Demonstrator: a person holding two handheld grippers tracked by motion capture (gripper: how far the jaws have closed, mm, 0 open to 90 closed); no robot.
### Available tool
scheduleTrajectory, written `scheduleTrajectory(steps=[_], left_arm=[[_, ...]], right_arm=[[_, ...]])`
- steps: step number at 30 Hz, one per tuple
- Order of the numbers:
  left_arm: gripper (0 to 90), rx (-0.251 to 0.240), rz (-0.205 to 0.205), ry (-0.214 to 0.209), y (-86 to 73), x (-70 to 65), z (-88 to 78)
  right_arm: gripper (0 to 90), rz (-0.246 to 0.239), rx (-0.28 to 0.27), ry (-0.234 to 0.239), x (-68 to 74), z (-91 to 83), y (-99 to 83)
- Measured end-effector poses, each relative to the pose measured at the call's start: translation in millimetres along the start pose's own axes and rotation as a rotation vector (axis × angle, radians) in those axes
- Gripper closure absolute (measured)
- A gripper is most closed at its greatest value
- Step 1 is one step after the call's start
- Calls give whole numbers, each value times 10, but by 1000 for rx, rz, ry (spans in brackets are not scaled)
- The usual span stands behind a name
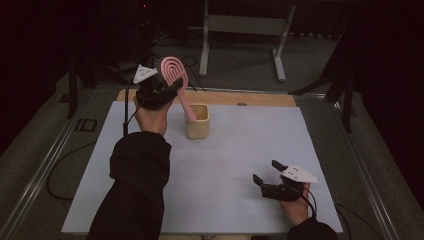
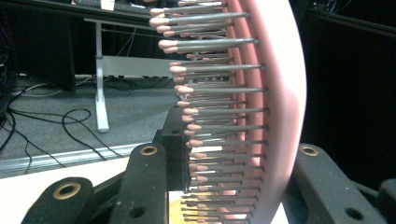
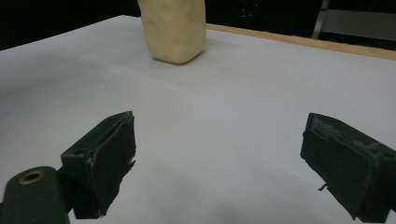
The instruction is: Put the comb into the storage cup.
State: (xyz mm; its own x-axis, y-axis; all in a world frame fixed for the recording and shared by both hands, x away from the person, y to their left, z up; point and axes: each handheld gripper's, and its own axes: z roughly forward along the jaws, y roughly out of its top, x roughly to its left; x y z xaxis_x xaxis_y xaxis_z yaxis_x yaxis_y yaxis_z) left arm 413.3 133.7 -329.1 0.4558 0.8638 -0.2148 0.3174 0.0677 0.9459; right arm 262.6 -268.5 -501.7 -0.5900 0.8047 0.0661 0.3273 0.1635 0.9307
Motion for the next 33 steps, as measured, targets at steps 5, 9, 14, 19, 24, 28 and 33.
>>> scheduleTrajectory(steps=[5,9,14,19,24,28,33], left_arm=[[644,-1,-3,3,8,-18,51],[644,-1,-4,6,7,-30,86],[644,-5,-9,6,8,-42,117],[644,-2,-13,8,-13,-52,172],[644,8,-12,10,-40,-51,219],[644,6,-22,10,-55,-54,263],[644,2,-31,10,-65,-54,298]], right_arm=[[102,0,0,3,-1,1,0],[102,1,-2,2,-2,2,0],[102,1,-1,4,-2,2,0],[102,4,-4,5,-9,-4,2],[102,0,-2,4,-9,-4,3],[102,-1,-3,6,-9,-3,3],[102,0,-5,7,-10,-4,3]])
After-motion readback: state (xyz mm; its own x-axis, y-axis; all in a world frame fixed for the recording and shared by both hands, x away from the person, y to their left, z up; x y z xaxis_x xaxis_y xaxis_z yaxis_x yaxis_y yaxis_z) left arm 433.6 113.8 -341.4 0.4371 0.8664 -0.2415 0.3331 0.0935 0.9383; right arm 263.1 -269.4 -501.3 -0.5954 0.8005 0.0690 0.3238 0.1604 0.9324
